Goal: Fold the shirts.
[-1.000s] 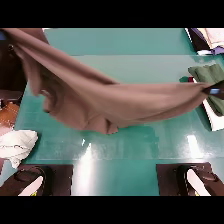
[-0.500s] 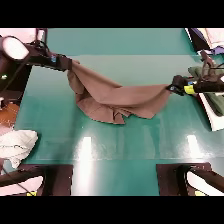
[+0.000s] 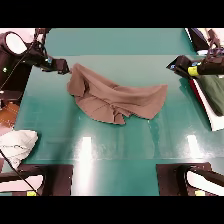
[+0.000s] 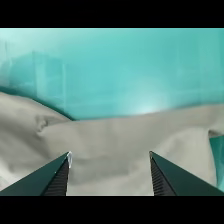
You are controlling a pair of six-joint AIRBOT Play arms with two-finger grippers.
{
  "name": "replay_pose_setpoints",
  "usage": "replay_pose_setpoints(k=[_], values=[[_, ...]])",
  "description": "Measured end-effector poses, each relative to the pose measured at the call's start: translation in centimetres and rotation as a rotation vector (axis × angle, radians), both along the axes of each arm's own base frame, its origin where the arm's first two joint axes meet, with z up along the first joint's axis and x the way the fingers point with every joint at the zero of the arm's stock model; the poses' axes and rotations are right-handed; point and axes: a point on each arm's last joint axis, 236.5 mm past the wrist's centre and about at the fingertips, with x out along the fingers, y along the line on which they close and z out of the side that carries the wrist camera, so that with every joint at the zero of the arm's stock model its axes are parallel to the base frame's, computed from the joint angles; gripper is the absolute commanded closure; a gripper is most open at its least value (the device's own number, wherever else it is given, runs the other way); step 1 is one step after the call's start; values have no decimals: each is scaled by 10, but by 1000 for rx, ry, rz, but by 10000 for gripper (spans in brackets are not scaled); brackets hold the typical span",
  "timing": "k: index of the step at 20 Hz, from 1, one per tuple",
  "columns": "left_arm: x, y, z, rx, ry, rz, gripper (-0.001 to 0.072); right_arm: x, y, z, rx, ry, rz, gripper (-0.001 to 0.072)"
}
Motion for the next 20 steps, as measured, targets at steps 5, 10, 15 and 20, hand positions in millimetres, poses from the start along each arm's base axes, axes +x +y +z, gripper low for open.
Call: replay_pose_setpoints(k=[5,10,15,20], values=[[-66,-3,-66,-70,220,30,166,-3,-3,27,-13,-58,3,150],[-123,-21,-132,-210,353,121,167,-8,-2,31,-19,-56,17,150],[-139,-33,-161,-303,380,202,167,-11,-1,30,-19,-46,26,150],[-136,-60,-165,-322,323,176,167,-13,0,28,-19,-36,32,150]])
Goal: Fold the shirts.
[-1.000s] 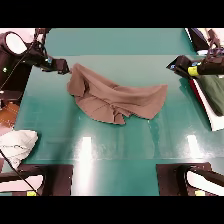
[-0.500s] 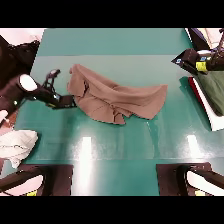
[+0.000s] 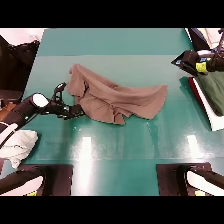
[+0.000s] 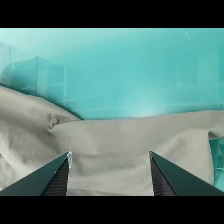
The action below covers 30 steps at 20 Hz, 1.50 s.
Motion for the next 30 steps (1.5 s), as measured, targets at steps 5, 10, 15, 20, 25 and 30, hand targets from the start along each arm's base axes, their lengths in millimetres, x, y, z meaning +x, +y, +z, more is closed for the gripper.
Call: replay_pose_setpoints(k=[5,10,15,20,25,30], values=[[1,-26,-13,-35,13,16,167,-5,2,-3,0,23,13,150],[15,-38,-11,-80,-10,62,571,-10,4,-6,0,45,25,156],[26,-46,6,-90,-63,10,673,-22,8,-14,-7,94,64,157],[-14,-41,25,-8,-31,-226,673,-40,13,-23,-22,160,125,157],[-84,-41,54,28,-34,-419,671,-47,15,-26,-23,190,147,157],[-144,-64,68,-25,25,-545,206,-49,15,-27,-23,198,153,157]])
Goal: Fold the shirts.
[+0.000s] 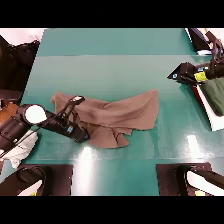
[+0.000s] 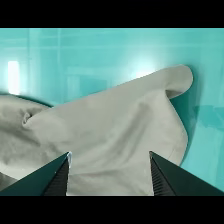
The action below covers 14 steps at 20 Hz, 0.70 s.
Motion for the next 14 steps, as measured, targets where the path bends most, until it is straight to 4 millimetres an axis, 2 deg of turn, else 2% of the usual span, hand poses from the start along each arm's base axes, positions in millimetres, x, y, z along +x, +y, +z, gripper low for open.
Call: replay_pose_setpoints(k=[2,4,6,7,9,12,14], values=[[-13,-8,9,-28,34,-20,206,0,0,0,0,0,1,157],[-13,-14,25,-48,16,-36,206,0,0,0,0,0,0,157],[0,-10,45,-20,-64,-58,202,0,0,0,0,-2,-1,157],[13,-2,54,25,-131,-60,197,0,0,0,0,-2,-1,157],[47,27,72,142,-267,-21,197,1,0,0,0,-3,-1,157],[107,91,97,292,-430,152,197,1,0,0,0,-3,-1,157],[141,134,103,347,-473,292,195,1,0,0,0,-3,-1,157]])
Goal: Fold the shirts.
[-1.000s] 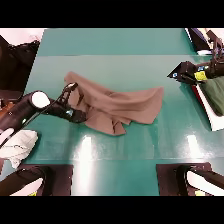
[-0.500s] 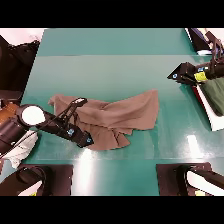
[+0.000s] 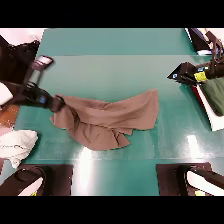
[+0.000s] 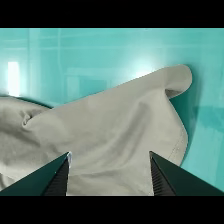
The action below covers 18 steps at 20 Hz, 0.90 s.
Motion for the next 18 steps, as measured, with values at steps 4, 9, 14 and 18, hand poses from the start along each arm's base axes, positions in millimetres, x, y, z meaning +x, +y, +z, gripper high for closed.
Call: replay_pose_setpoints(k=[4,9,14,18], values=[[38,52,-28,26,35,120,-13,0,0,0,0,0,0,157],[61,63,-89,26,162,86,-13,0,0,0,0,0,0,157],[73,61,-122,9,204,62,276,0,0,0,-2,0,3,258],[81,55,-127,-26,192,64,672,-12,3,-5,-12,38,50,273]])
